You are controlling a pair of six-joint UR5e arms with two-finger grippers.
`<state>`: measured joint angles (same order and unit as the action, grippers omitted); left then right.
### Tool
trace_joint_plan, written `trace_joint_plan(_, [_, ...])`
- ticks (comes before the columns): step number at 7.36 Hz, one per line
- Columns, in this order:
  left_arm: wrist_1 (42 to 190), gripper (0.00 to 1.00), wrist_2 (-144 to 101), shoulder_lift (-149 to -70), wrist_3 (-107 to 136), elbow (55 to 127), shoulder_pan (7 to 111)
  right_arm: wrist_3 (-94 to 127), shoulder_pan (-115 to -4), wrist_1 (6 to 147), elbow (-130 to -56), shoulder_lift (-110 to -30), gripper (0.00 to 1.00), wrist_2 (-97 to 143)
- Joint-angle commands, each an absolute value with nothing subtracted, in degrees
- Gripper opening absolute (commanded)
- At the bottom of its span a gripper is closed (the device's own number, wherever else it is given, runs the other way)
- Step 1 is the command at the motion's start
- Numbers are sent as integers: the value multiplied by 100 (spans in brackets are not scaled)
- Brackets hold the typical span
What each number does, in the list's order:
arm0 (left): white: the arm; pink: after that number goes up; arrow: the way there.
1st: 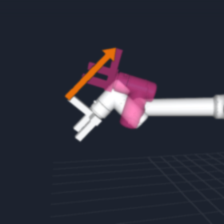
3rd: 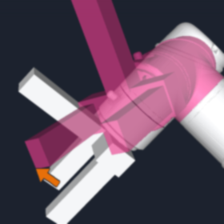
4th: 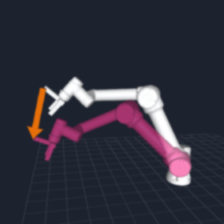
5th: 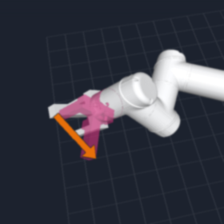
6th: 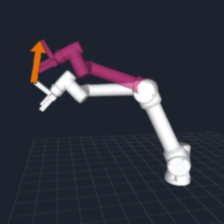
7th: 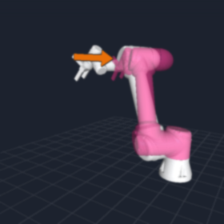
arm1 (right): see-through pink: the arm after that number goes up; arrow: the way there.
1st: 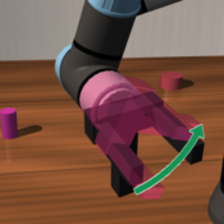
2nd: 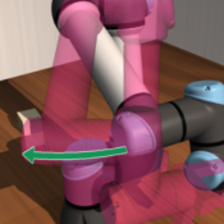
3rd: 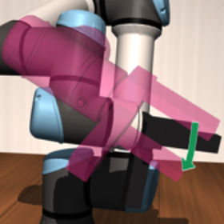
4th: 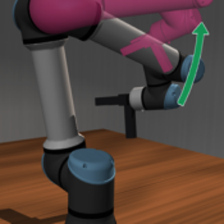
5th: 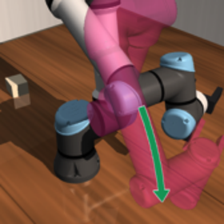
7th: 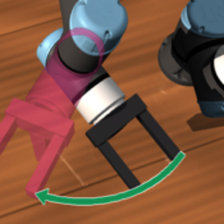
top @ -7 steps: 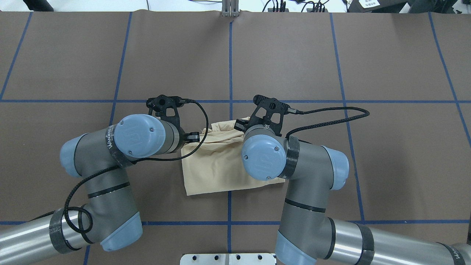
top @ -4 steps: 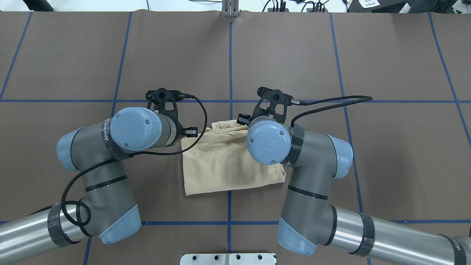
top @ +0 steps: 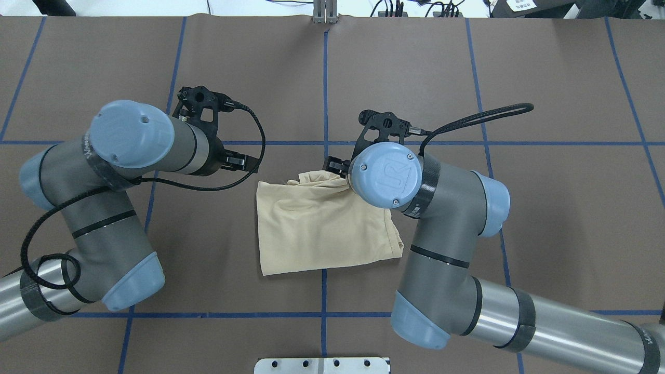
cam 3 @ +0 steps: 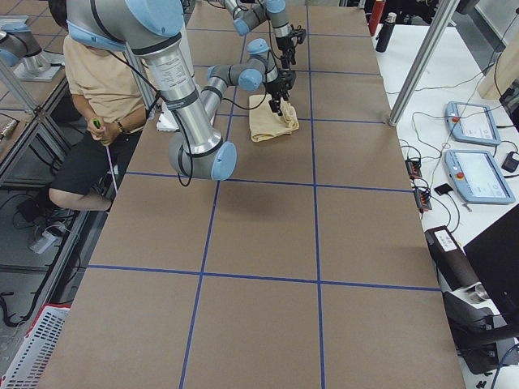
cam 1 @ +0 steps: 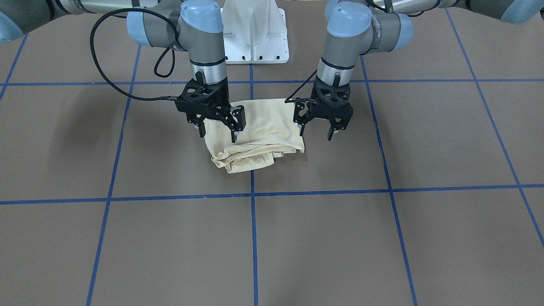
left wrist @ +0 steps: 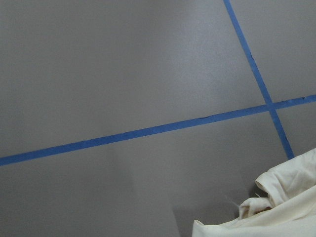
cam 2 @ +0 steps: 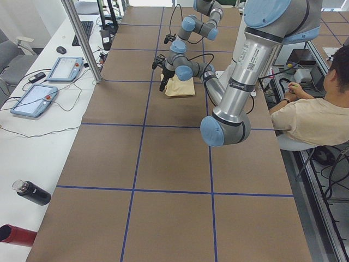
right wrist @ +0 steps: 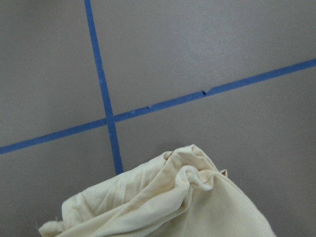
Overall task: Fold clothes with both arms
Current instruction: 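Release the shirt and raise both grippers away from it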
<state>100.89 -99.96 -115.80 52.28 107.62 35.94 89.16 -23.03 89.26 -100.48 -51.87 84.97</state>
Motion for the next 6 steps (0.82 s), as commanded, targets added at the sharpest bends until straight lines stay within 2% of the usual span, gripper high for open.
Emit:
trace_joint_plan(1, [10090,100,-10046,-11522,5098,10793,3647,8921,-2031,8921,-9330,-4819,98,8315])
trace_joint_plan(2, [10090,100,-10037,-11531,5106,10793,3647,8825,-2030,8912,-8821,-4625,88,8097])
trace_joint_plan(3, [10090,100,-10037,-11523,5124,10793,3647,8642,-2048,8886,-8624,-4580,74,7973])
trace_joint_plan(5, [10090,100,-10037,-11522,5159,10793,3639,8255,-2222,8886,-8613,-4579,48,7963])
trace_joint_plan(6, [10090,100,-10037,-11522,5159,10793,3639,7896,-2432,8868,-8509,-4579,43,7963])
